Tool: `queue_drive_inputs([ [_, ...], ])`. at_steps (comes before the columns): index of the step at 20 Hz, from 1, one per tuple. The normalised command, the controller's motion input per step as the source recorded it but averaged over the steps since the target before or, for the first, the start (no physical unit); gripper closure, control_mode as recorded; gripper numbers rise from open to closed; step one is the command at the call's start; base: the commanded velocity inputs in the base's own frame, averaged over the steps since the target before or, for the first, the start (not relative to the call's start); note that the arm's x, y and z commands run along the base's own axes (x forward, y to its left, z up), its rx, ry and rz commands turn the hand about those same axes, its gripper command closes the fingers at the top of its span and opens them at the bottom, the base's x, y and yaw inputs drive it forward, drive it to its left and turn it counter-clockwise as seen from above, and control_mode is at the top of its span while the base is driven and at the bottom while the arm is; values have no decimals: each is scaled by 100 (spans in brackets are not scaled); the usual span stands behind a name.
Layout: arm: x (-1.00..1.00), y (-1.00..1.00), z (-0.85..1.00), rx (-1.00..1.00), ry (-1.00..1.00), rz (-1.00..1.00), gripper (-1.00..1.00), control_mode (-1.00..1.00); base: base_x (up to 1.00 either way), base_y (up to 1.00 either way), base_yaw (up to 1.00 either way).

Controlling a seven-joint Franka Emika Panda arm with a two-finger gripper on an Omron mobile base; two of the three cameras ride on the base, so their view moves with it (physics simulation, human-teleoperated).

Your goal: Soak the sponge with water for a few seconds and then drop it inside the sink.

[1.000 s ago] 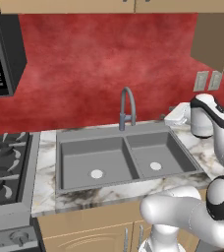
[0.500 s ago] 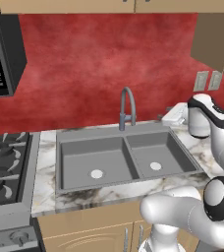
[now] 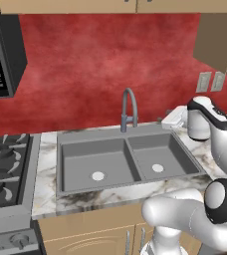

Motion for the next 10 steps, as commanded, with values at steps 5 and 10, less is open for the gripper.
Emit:
queue_drive_inputs([
  [5,14,0,-20,4,0,0,-100,-100,0,0,0],
  [10,20,0,-19,6,0,0,-100,-100,0,0,0],
])
